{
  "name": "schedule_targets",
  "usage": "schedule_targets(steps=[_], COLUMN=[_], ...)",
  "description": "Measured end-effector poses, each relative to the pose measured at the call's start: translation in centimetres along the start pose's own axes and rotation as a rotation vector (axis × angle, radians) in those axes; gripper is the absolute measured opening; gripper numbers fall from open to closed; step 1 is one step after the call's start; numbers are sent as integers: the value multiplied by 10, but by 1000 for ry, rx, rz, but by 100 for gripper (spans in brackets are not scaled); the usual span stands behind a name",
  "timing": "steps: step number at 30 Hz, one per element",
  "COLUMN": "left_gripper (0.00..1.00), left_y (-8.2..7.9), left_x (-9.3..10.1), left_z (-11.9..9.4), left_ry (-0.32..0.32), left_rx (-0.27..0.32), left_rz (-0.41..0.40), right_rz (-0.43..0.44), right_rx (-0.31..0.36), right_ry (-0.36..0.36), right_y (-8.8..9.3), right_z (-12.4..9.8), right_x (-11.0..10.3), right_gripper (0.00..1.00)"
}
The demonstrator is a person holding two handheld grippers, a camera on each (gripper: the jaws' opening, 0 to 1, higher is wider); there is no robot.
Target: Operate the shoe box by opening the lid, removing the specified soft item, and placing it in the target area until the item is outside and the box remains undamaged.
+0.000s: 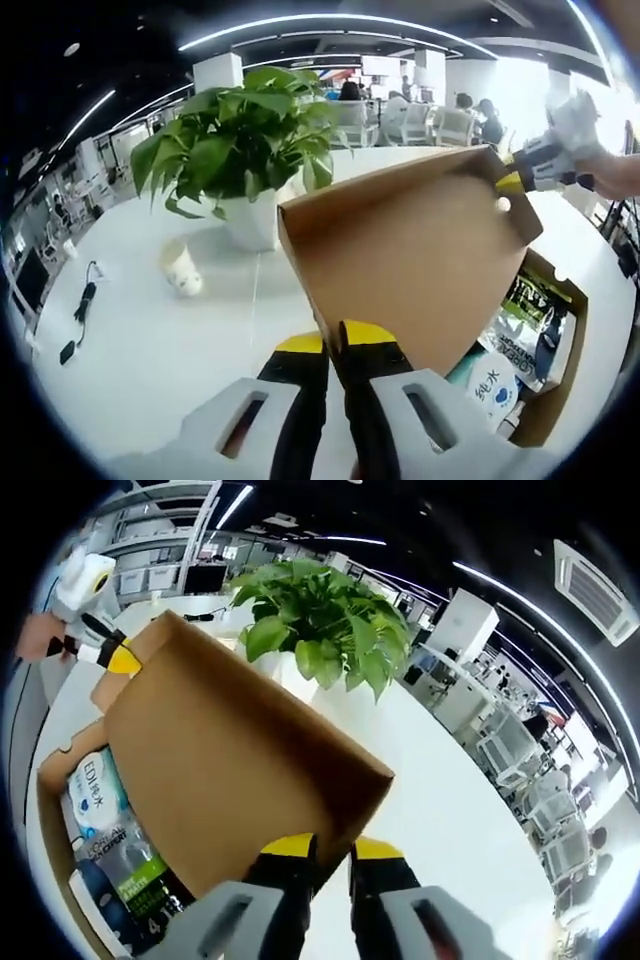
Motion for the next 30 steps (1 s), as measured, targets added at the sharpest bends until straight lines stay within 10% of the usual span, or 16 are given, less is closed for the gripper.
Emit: schedule_targets(steps=[30], left_gripper=[5], left_y=[1], left_x=[-12], left_z=[48], left_ry=[-26], left_rx=[-95], left_rz=[-2], right_rz=[57], right_rx=[-53], right_ry=[-27], right_y=[24], right_z=[1], right_x=[-10], right_gripper=[4])
Point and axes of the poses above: the point that each gripper's makers call its tool centre point, and the gripper's own axes: z roughly forward along the fingers, x roughly to its right, y roughly out of its underside, the point moved 6 cm from there along -z, roughly backward along the fingers, and after that the axes turned 7 degrees about -z, right-handed, at the moved point
